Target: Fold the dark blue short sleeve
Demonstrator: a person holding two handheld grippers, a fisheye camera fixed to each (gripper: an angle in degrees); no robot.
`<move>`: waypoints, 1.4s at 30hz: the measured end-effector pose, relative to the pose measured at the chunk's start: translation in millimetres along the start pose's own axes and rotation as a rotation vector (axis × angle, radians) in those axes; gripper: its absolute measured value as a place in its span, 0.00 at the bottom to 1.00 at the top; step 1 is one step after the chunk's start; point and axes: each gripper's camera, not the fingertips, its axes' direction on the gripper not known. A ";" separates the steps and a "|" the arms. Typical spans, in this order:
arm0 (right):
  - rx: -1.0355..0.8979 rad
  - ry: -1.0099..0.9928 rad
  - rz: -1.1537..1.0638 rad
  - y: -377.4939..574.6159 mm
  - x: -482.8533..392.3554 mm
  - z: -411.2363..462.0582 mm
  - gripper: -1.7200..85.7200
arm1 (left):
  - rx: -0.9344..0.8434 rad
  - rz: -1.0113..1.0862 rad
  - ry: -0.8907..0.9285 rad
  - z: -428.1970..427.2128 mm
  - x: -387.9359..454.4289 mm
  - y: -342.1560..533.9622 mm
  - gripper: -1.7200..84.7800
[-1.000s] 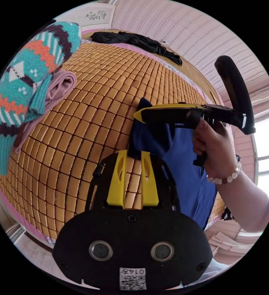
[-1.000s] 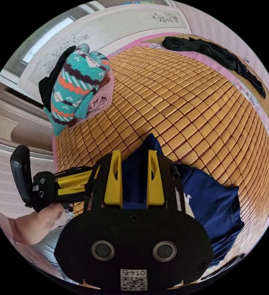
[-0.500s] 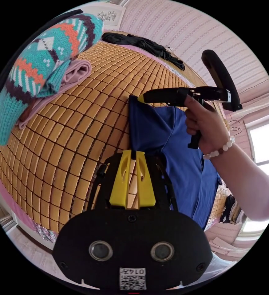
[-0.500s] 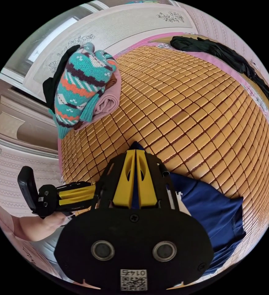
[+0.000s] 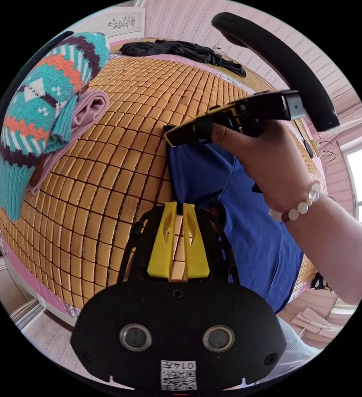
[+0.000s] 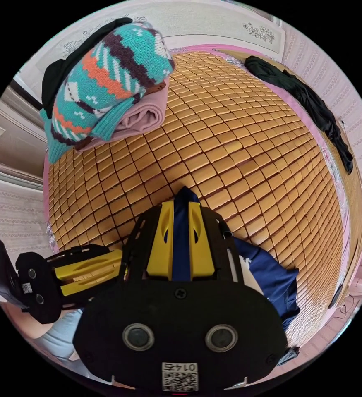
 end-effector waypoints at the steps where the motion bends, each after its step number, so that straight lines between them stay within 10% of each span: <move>1: 0.004 -0.004 0.000 0.0 0.6 -0.6 0.09 | -0.003 0.007 -0.002 0.4 -0.4 -0.4 0.04; 19: -0.026 -0.201 0.053 13.5 54.0 -14.0 0.02 | -0.004 0.022 0.040 6.5 -16.2 -3.9 0.02; 29: 0.370 -0.434 0.329 184.2 149.6 -100.2 0.03 | 0.307 0.283 0.272 -42.5 38.0 10.6 0.07; 42: 0.225 -0.269 0.446 285.0 185.9 -68.8 0.10 | 0.051 0.365 0.146 -3.6 110.1 -17.2 0.11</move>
